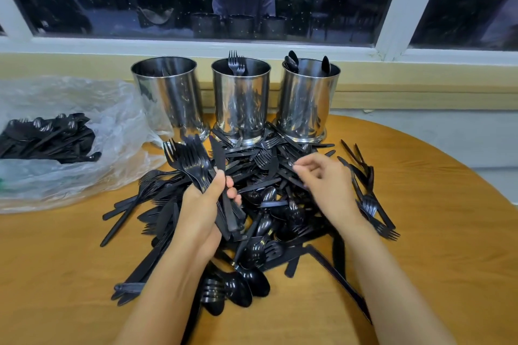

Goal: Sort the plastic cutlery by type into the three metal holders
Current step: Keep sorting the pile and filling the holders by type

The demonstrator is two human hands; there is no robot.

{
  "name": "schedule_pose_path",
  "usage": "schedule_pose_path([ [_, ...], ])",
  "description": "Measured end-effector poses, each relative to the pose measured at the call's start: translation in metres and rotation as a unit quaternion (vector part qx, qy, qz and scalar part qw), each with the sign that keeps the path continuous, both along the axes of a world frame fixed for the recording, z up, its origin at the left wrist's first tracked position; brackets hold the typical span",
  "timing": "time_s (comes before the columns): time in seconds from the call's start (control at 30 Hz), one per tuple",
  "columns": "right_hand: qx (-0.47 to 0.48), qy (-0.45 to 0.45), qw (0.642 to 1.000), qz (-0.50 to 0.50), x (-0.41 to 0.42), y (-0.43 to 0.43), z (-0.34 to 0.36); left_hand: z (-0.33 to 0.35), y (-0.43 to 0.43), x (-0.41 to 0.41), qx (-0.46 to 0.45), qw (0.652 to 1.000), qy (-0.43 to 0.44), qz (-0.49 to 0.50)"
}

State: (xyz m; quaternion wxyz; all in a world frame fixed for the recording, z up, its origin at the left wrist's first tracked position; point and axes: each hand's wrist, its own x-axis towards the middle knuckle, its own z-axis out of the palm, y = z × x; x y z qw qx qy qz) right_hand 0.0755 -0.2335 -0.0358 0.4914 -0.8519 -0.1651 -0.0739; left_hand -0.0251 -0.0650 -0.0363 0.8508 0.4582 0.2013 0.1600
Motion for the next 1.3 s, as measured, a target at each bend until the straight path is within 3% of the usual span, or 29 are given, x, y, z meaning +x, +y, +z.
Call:
schedule_pose_path([
  [0.13, -0.114, -0.031, 0.99, -0.078, 0.032, -0.017, -0.006, -0.001, 0.0, 0.0, 0.022, 1.0, 0.018, -0.009],
  [0.3, -0.261, 0.044, 0.962, -0.065, 0.06, -0.014, -0.007, 0.001, -0.004, -0.001, 0.022, 0.999, 0.013, -0.033],
  [0.37, -0.274, 0.054, 0.958, -0.067, 0.066, -0.01, -0.006, 0.0, -0.004, -0.001, 0.022, 0.999, 0.016, -0.039],
  [0.53, -0.147, 0.087, 0.984, -0.054, 0.078, -0.004, 0.01, 0.001, -0.004, -0.001, 0.014, 0.999, 0.017, -0.036],
  [0.73, 0.122, -0.037, 0.989, -0.079, 0.049, -0.005, 0.051, -0.002, 0.0, 0.0, 0.012, 0.999, 0.029, -0.033],
  [0.8, 0.238, 0.004, 0.97, -0.055, 0.029, -0.003, 0.056, -0.003, 0.0, 0.001, -0.012, 0.999, 0.032, -0.033],
  [0.9, 0.363, 0.148, 0.92, 0.025, -0.006, 0.009, 0.048, -0.001, -0.002, 0.001, -0.042, 0.999, 0.026, -0.024],
  [1.07, 0.341, 0.237, 0.904, 0.101, -0.042, 0.038, 0.016, 0.001, -0.008, -0.001, -0.038, 0.999, 0.01, -0.013],
  [1.2, 0.194, 0.186, 0.954, 0.131, -0.047, 0.041, 0.006, 0.003, -0.006, 0.0, -0.016, 0.999, 0.037, -0.002],
  [1.3, 0.143, 0.181, 0.96, 0.157, -0.05, 0.04, 0.006, 0.0, -0.006, 0.0, 0.0, 0.999, 0.037, -0.003],
])
